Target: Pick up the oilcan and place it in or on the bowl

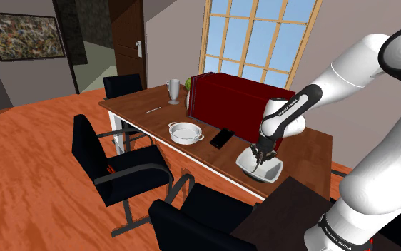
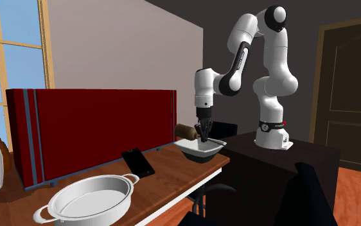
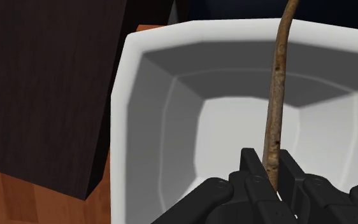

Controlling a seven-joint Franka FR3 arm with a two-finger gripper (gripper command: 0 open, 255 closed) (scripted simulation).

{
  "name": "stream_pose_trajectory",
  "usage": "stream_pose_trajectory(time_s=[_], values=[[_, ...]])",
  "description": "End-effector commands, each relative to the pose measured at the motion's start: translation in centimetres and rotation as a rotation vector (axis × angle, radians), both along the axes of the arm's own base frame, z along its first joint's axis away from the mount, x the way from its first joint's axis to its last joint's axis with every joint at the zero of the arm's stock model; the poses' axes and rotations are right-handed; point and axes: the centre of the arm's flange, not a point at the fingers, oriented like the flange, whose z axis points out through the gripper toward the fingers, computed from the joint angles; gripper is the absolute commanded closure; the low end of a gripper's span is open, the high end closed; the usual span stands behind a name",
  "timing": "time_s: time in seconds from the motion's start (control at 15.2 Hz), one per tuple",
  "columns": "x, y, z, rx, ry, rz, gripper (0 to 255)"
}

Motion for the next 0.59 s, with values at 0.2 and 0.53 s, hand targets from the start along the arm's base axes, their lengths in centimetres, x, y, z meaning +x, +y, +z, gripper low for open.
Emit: stream_pose_trajectory(time_s=[0.2, 0.53], values=[[0.0, 0.0, 0.0, 0.000, 0.000, 0.000, 0], [0.2, 0.0, 4.0, 0.000, 0.000, 0.000, 0]])
